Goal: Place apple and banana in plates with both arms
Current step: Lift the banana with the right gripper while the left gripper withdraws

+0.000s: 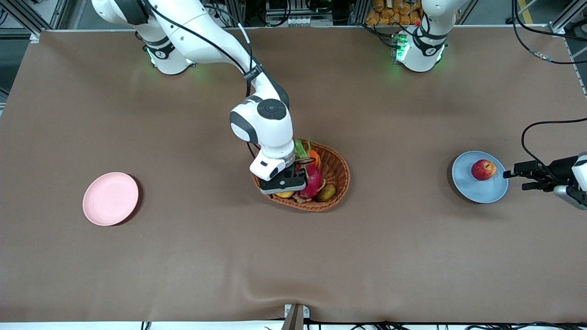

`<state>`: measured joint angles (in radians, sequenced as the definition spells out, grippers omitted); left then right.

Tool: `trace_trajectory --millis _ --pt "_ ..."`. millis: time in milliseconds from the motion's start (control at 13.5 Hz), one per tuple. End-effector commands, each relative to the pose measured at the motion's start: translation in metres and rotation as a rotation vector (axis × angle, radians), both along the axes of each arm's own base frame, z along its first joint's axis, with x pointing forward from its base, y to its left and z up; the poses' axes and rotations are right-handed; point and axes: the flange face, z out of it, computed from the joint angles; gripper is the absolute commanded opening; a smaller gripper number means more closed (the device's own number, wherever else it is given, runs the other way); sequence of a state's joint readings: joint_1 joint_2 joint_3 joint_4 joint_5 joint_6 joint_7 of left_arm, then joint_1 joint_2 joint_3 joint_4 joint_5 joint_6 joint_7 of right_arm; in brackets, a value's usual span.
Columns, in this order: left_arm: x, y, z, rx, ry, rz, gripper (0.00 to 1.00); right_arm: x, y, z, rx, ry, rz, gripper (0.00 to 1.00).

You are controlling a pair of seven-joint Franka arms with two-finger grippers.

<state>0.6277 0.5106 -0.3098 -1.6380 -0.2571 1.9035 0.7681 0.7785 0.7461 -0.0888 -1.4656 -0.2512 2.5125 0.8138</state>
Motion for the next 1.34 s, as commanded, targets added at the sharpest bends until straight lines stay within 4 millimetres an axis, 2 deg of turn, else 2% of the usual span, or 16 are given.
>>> trace_trajectory --millis 0,74,297,371,520,668,742,817,891,965,1039,1188,1262 --pt "0.003 -0.007 0.023 0.046 0.003 -0.005 1.00 -0.009 0.001 -0.017 0.009 0.027 -0.043 0.95" --pt "0.010 -0.013 0.033 0.075 0.000 -0.001 1.00 -0.010 -0.001 -0.021 0.003 0.033 -0.042 0.95" --pt "0.021 -0.061 0.066 0.145 -0.001 -0.027 1.00 -0.004 -0.011 -0.022 -0.022 0.037 -0.028 0.95" --pt "0.020 -0.074 0.075 0.161 0.032 0.005 1.00 -0.001 -0.015 -0.021 -0.037 0.033 0.005 0.95" --pt "0.018 -0.106 0.107 0.244 0.042 0.015 1.00 0.006 -0.025 -0.021 -0.063 0.035 0.049 0.95" --pt "0.012 -0.140 0.137 0.352 0.044 -0.008 1.00 -0.001 -0.024 -0.030 -0.074 0.056 0.042 0.95" --pt "0.009 -0.149 0.152 0.388 0.031 -0.009 1.00 -0.004 -0.023 -0.033 -0.073 0.062 0.031 0.94" --pt "0.008 -0.153 0.160 0.402 0.019 -0.024 1.00 -0.007 -0.021 -0.035 -0.064 0.067 0.008 0.88" --pt "0.007 -0.151 0.169 0.409 0.006 -0.016 1.00 -0.010 -0.017 -0.035 -0.055 0.067 -0.010 0.77" --pt "0.008 -0.158 0.188 0.416 -0.028 -0.009 1.00 -0.012 -0.015 -0.035 -0.049 0.068 -0.027 0.66" --pt "0.005 -0.159 0.196 0.424 -0.011 0.028 1.00 -0.015 -0.013 -0.036 -0.050 0.071 -0.032 0.61" --pt "-0.004 -0.156 0.210 0.387 0.047 0.231 1.00 -0.016 -0.013 -0.034 -0.063 0.082 -0.039 0.57" --pt "-0.007 -0.155 0.217 0.382 0.044 0.252 1.00 -0.016 -0.012 -0.033 -0.062 0.081 -0.038 0.53"
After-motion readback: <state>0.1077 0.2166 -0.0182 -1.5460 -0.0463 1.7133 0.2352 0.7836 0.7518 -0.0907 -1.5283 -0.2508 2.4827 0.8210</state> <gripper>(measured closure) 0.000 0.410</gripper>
